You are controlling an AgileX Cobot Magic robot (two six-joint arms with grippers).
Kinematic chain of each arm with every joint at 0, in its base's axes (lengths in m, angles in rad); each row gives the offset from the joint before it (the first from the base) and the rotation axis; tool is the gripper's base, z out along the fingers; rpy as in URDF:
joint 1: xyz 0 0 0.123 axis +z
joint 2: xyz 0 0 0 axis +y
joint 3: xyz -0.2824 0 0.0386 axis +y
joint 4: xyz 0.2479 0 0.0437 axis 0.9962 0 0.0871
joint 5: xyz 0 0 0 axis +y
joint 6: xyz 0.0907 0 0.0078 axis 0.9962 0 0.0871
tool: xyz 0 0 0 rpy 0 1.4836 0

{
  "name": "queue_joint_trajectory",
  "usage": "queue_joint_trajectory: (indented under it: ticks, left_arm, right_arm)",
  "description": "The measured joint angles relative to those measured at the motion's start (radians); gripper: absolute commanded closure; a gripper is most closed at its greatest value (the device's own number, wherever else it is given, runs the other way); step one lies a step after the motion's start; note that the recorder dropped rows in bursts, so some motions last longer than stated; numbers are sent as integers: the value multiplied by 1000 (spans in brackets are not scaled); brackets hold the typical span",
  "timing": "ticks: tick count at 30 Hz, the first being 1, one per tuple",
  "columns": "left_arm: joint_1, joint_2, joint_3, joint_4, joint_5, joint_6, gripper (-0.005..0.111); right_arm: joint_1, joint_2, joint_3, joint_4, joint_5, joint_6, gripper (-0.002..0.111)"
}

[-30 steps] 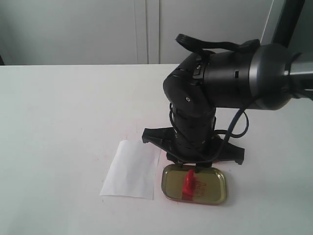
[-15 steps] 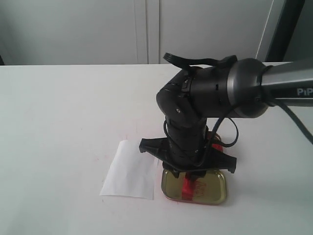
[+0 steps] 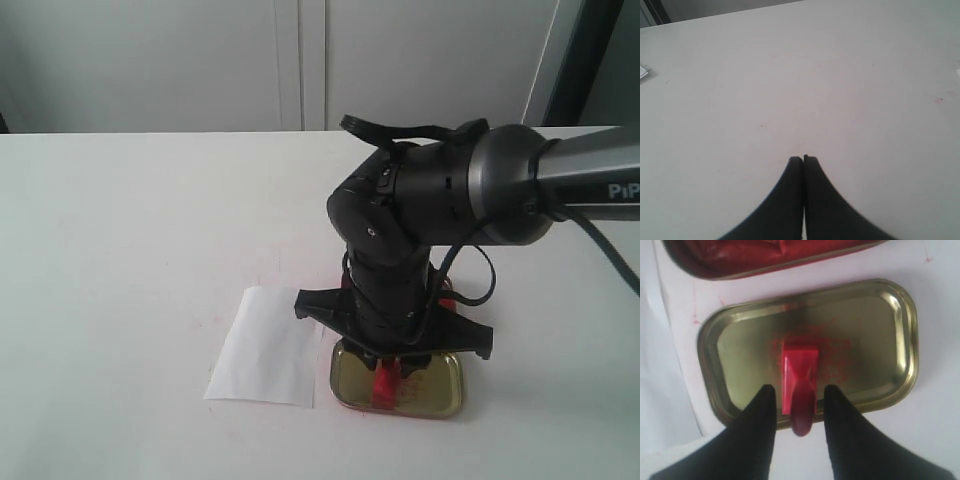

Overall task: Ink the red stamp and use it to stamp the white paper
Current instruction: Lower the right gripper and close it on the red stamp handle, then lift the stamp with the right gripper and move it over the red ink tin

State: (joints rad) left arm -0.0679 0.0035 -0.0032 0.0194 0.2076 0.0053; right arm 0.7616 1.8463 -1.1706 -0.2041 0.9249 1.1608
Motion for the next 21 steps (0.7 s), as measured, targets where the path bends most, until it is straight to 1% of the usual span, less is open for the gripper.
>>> queue_joint_trajectory:
  ticks: [5, 10, 13, 16, 21]
  left_arm:
    - [0, 0, 0, 0, 0, 0, 107]
    - [0, 0, 0, 0, 0, 0, 107]
    - [0, 0, 0, 0, 0, 0, 107]
    - [0, 0, 0, 0, 0, 0, 107]
    - [0, 0, 0, 0, 0, 0, 107]
  right_arm:
    - [0, 17, 20, 5, -46, 0, 76]
    - [0, 22, 22, 8, -54, 0, 76]
    - [0, 29, 23, 4, -54, 0, 79]
    - [0, 41, 26, 4, -58, 0, 85]
    - [0, 45, 26, 2, -63, 0, 102]
